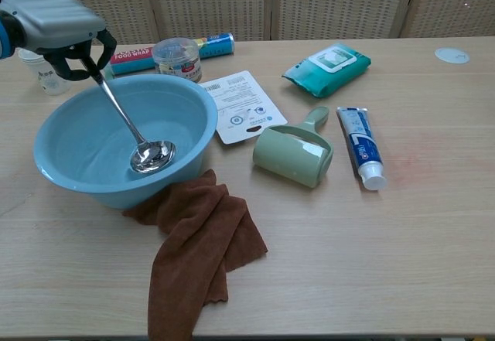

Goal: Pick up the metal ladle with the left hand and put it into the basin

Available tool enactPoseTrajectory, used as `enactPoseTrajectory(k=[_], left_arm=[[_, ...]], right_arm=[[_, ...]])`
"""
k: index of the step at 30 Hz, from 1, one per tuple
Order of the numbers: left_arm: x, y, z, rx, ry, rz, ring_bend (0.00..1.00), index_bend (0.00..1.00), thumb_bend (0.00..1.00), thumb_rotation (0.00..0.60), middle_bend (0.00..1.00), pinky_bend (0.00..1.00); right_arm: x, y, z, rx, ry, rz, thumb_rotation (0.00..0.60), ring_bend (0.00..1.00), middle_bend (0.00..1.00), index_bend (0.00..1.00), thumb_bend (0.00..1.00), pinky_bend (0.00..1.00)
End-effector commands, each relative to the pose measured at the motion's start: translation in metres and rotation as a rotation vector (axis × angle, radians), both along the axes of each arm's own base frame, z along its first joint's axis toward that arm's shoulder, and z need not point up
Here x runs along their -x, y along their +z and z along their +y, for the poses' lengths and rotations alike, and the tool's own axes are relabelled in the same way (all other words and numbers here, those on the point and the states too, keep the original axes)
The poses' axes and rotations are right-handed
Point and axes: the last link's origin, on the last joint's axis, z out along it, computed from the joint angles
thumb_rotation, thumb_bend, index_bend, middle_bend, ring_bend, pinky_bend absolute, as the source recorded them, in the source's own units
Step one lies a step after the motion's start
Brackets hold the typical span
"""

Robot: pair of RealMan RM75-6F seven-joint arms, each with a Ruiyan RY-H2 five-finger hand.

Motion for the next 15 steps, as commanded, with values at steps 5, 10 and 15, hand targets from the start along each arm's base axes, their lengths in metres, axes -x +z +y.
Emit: enactPoseTrajectory(k=[5, 10, 15], left_arm=[[-0.011, -0.019, 0.001, 0.002, 0.003, 0.045, 0.93, 0.84, 0.56, 0.600, 1.00, 0.92], [-0.017, -0.024, 0.002, -0.003, -0.008, 0.064, 0.93, 0.84, 0.56, 0.600, 1.00, 0.92], [-0.022, -0.026, 0.002, -0.009, -0.017, 0.073, 0.93, 0.84, 0.56, 0.600, 1.00, 0.92]], right_arm=[[0.002, 0.004, -0.001, 0.010, -0.006, -0.008, 0.600, 0.00, 0.00, 0.22, 0.00, 0.00], [0.003, 0.006, -0.001, 0.014, -0.010, -0.012, 0.600, 0.00, 0.00, 0.22, 0.00, 0.00], [0.003, 0.008, -0.001, 0.021, -0.011, -0.017, 0.600, 0.00, 0.00, 0.22, 0.00, 0.00]])
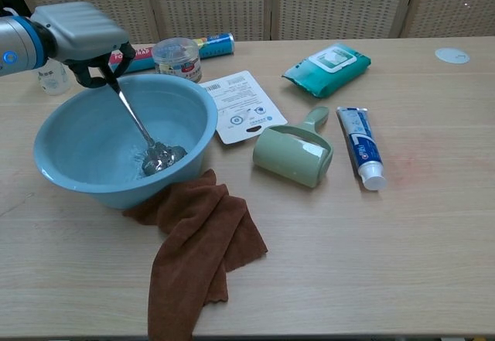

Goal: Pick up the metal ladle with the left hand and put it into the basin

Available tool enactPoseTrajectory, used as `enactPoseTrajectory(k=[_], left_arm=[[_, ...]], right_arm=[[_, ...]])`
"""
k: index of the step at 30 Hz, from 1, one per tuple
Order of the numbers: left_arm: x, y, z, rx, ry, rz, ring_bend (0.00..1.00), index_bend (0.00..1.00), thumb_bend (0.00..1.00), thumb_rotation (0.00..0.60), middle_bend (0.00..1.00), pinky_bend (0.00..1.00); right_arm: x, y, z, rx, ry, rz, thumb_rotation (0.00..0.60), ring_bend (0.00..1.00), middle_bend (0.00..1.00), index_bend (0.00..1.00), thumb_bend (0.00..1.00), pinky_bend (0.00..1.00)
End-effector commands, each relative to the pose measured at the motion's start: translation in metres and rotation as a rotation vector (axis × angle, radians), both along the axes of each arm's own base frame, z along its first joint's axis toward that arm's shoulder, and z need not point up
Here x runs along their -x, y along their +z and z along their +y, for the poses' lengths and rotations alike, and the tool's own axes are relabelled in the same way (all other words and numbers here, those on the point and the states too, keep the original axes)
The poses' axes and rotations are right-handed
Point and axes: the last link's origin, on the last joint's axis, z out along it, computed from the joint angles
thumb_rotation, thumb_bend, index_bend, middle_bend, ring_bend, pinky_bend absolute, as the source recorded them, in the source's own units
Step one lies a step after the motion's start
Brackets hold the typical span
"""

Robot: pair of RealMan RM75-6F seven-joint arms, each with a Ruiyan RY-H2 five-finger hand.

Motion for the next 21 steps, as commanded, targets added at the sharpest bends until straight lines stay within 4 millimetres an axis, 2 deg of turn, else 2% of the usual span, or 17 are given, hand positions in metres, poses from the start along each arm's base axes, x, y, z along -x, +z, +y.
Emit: enactPoseTrajectory(k=[1, 8, 21], left_arm=[[-0.004, -0.002, 0.000, -0.004, -0.007, 0.004, 0.93, 0.84, 0.56, 0.600, 1.00, 0.92], [-0.010, 0.001, -0.001, -0.012, -0.013, -0.042, 0.93, 0.84, 0.56, 0.600, 1.00, 0.92], [-0.007, 0.032, -0.015, -0.005, -0.059, -0.184, 0.93, 0.85, 0.54, 0.600, 1.00, 0.92]], right_arm=[[0.000, 0.001, 0.000, 0.003, 0.000, -0.003, 0.600, 0.00, 0.00, 0.22, 0.00, 0.00], [0.000, 0.001, 0.000, 0.000, -0.003, -0.006, 0.600, 0.00, 0.00, 0.22, 0.00, 0.00], [-0.003, -0.006, 0.002, -0.020, 0.002, 0.008, 0.600, 0.00, 0.00, 0.22, 0.00, 0.00]])
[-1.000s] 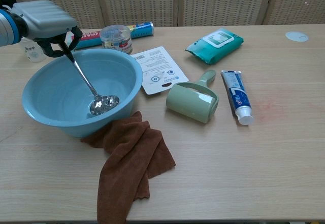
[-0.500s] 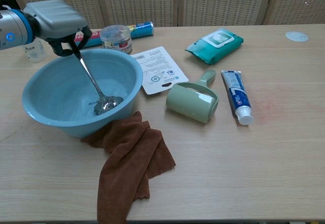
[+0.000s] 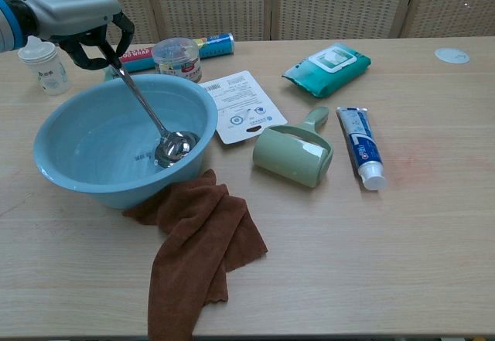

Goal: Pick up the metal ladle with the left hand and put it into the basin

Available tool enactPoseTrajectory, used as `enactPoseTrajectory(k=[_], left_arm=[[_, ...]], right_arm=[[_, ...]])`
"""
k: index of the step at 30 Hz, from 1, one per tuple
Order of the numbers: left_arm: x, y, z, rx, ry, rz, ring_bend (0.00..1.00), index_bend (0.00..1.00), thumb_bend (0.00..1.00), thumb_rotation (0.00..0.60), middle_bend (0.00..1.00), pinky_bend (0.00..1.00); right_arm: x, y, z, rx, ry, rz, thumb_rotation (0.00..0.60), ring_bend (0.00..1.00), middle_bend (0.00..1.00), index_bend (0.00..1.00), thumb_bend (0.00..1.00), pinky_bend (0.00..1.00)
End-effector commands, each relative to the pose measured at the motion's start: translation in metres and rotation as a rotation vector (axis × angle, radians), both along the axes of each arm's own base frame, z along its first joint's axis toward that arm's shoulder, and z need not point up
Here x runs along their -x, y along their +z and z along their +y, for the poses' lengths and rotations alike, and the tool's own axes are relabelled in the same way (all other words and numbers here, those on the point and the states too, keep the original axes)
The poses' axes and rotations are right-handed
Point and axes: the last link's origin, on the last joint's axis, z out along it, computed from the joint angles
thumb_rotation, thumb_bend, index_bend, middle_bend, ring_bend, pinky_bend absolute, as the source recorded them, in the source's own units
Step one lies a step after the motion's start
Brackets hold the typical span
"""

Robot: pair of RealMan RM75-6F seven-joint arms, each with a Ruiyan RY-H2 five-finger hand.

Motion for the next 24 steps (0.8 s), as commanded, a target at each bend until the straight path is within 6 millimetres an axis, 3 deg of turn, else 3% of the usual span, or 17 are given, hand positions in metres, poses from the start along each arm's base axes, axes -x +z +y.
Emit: enactPoseTrajectory(k=[1, 14, 24], left_arm=[[0.004, 0.009, -0.003, -0.004, -0.002, -0.017, 0.93, 0.85, 0.54, 0.600, 1.00, 0.92], [0.004, 0.045, -0.012, -0.024, 0.017, -0.038, 0.93, 0.85, 0.54, 0.600, 1.00, 0.92], [-0.005, 0.059, -0.013, -0.005, 0.118, -0.012, 0.93, 0.86, 0.54, 0.600, 1.00, 0.92]], right_arm=[[-0.001, -0.002, 0.001, -0.006, 0.004, 0.003, 0.600, 0.00, 0.00, 0.22, 0.00, 0.00], [-0.006, -0.004, 0.003, -0.010, 0.016, 0.002, 0.600, 0.00, 0.00, 0.22, 0.00, 0.00], [-0.005, -0.009, 0.003, -0.024, 0.008, 0.017, 0.600, 0.00, 0.00, 0.22, 0.00, 0.00]])
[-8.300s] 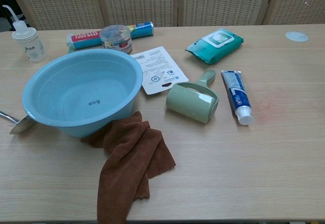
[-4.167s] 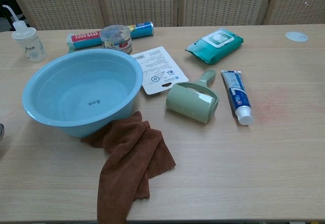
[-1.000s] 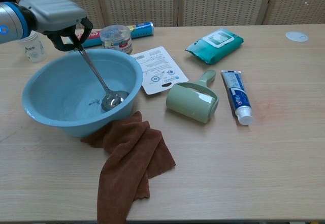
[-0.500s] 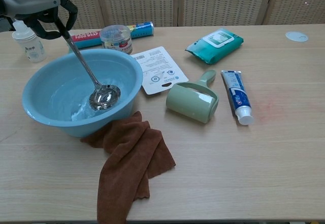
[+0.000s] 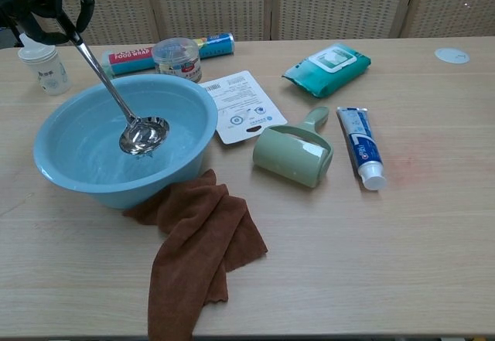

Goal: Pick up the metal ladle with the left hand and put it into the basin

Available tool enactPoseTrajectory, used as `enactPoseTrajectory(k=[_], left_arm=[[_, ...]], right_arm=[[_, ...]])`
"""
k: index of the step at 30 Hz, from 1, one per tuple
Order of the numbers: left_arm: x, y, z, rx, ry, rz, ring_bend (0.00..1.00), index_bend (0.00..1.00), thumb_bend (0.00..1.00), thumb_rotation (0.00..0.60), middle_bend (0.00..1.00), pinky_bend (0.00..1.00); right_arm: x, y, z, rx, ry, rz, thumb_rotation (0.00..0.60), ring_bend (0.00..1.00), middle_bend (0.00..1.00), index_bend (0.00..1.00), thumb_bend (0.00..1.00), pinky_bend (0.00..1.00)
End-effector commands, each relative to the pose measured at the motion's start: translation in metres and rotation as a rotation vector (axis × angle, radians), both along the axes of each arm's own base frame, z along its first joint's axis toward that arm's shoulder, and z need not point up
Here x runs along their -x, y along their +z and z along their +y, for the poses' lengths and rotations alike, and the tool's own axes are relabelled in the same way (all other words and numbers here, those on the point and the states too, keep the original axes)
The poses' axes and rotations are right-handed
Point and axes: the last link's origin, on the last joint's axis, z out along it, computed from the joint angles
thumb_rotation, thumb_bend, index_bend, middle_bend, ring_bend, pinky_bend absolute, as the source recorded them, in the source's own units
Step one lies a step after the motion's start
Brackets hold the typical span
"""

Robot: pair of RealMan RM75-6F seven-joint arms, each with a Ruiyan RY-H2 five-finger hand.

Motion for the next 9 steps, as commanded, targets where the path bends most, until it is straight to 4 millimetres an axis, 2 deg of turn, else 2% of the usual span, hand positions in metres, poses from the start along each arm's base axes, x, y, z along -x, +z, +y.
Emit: enactPoseTrajectory(k=[1, 9], left_arm=[[-0.008, 0.006, 0.001, 0.009, 0.035, 0.011, 0.93, 0.86, 0.54, 0.600, 1.00, 0.92], [-0.020, 0.018, 0.000, 0.000, 0.071, 0.018, 0.93, 0.87, 0.59, 0.600, 1.00, 0.92]], right_arm=[[0.000, -0.001, 0.000, -0.002, -0.003, 0.002, 0.600, 0.00, 0.00, 0.22, 0.00, 0.00], [0.002, -0.003, -0.001, -0.003, -0.010, 0.011, 0.600, 0.00, 0.00, 0.22, 0.00, 0.00]])
